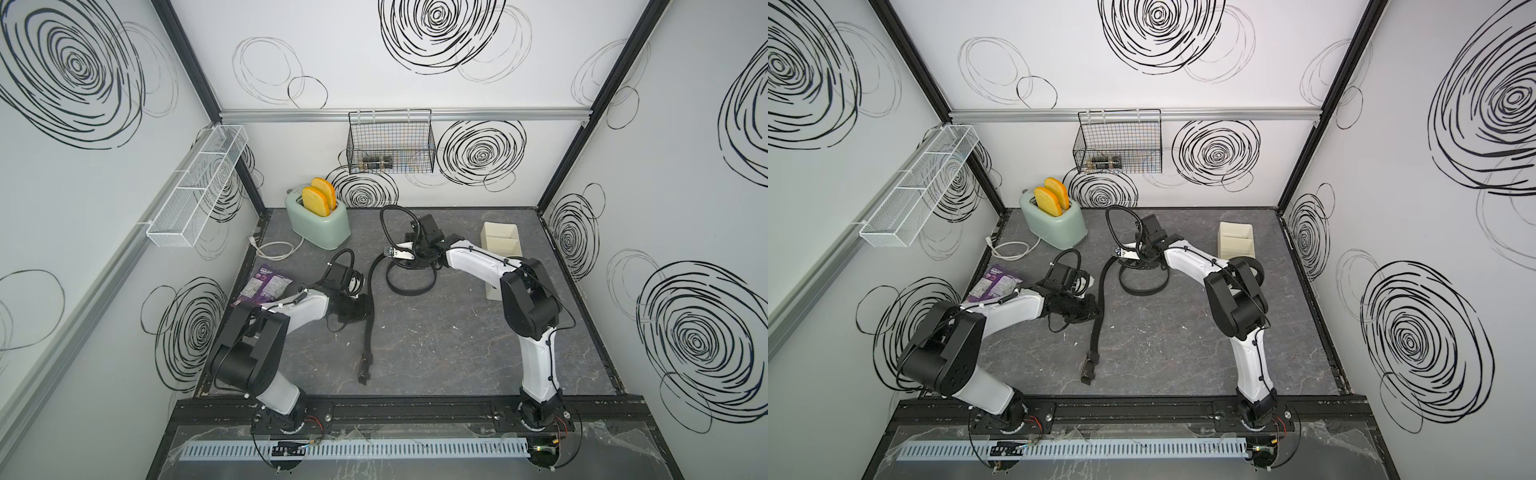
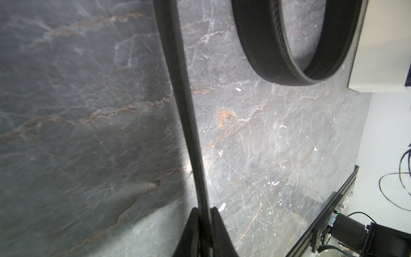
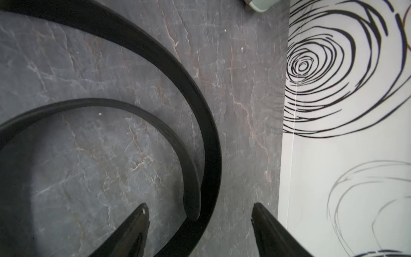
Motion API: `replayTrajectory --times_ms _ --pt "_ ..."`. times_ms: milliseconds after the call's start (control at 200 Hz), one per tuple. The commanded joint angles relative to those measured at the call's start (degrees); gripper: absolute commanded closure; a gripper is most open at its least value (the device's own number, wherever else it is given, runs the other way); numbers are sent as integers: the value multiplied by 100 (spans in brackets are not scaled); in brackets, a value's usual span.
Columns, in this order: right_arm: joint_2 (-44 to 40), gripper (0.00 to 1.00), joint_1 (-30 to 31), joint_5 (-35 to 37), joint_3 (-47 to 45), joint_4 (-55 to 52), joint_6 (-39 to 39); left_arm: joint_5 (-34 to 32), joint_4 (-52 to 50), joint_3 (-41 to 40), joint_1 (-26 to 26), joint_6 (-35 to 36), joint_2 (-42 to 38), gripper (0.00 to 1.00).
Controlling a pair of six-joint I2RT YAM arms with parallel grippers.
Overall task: Place the belts into the storage roll
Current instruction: Roll the belt at the center of the board.
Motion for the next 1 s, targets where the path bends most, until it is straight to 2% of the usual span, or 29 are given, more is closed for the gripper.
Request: replayTrajectory --times_ms 0,270,350,475,561,741,816,896,996 --pt "353 25 71 -277 267 -336 -244 173 170 44 -15 -4 -5 85" --pt "1035 26 135 -291 924 -496 -157 270 196 -104 -10 67 34 85" --pt "1250 29 127 -392 1123 -545 -66 280 146 -154 -11 105 -12 85" --pt "1568 65 118 -540 1446 -737 162 280 59 -194 -8 160 -93 85" --pt "1676 72 118 -596 1487 -955 189 273 -26 -190 11 215 -151 85" --pt "1601 100 68 -714 1367 -1498 272 244 -90 -224 148 274 -294 85" --pt "1457 100 18 -624 1197 -1404 886 251 -51 -251 257 236 -347 85" --pt "1022 100 21 -121 580 -665 2039 279 15 -268 432 171 -422 85" --pt "384 100 -52 627 -451 473 3864 307 38 -247 734 142 -517 86"
